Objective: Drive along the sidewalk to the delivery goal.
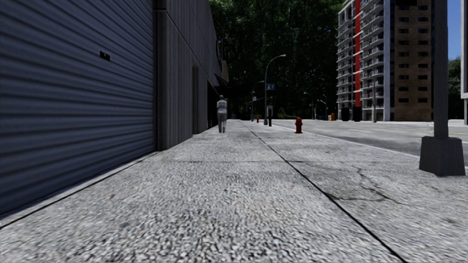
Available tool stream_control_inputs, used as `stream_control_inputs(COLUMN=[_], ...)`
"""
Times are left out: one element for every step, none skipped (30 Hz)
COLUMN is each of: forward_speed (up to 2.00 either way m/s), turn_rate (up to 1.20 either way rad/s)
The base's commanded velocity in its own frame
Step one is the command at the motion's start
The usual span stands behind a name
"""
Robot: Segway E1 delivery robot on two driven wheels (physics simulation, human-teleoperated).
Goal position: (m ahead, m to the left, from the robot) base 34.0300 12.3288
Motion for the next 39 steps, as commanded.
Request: stream_control_inputs(forward_speed=[2.00, 2.00, 2.00, 2.00, 2.00, 2.00, 2.00, 2.00, 2.00, 2.00, 2.00, 2.00, 2.00, 2.00, 2.00, 2.00, 2.00, 2.00, 2.00, 2.00, 2.00, 2.00, 2.00, 2.00, 2.00, 2.00, 2.00, 2.00, 2.00, 2.00, 2.00, 2.00, 2.00, 2.00, 2.00, 2.00, 2.00, 2.00, 2.00], turn_rate=[0.00, 0.00, 0.00, 0.00, 0.00, -0.02, -0.02, -0.05, -0.08, -0.23, -0.30, -0.30, -0.33, -0.34, -0.34, -0.34, -0.34, -0.34, -0.31, 0.00, 0.00, 0.00, 0.00, 0.00, 0.00, 0.00, 0.00, 0.00, 0.00, 0.00, 0.00, 0.00, 0.00, 0.00, 0.00, 0.00, 0.00, 0.00, 0.00])
